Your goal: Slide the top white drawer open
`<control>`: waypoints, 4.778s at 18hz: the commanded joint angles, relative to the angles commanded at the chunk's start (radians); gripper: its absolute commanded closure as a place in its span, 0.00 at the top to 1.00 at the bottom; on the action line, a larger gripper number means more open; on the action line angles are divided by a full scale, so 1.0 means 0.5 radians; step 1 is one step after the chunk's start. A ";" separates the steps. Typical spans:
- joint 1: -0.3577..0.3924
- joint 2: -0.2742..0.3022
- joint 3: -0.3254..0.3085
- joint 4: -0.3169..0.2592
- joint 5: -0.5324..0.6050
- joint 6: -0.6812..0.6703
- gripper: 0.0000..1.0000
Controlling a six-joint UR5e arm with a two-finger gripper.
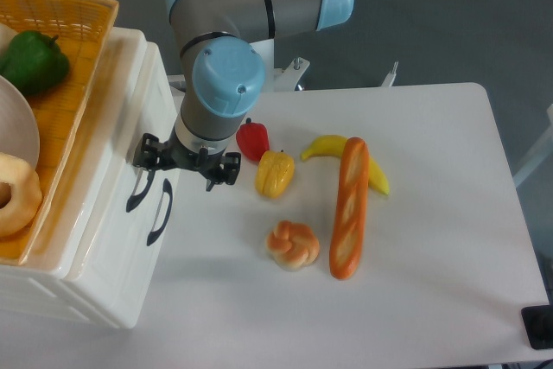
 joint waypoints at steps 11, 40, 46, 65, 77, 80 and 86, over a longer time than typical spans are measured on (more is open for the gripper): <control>-0.003 -0.009 -0.003 -0.003 0.003 0.003 1.00; -0.022 -0.003 -0.021 0.024 0.049 0.012 1.00; -0.037 0.006 -0.006 0.034 0.190 0.015 1.00; -0.061 0.009 0.015 0.120 0.399 0.040 1.00; -0.006 -0.012 0.064 0.117 0.402 0.098 1.00; 0.000 -0.024 0.077 0.117 0.402 0.101 1.00; 0.049 -0.046 0.107 0.120 0.402 0.104 1.00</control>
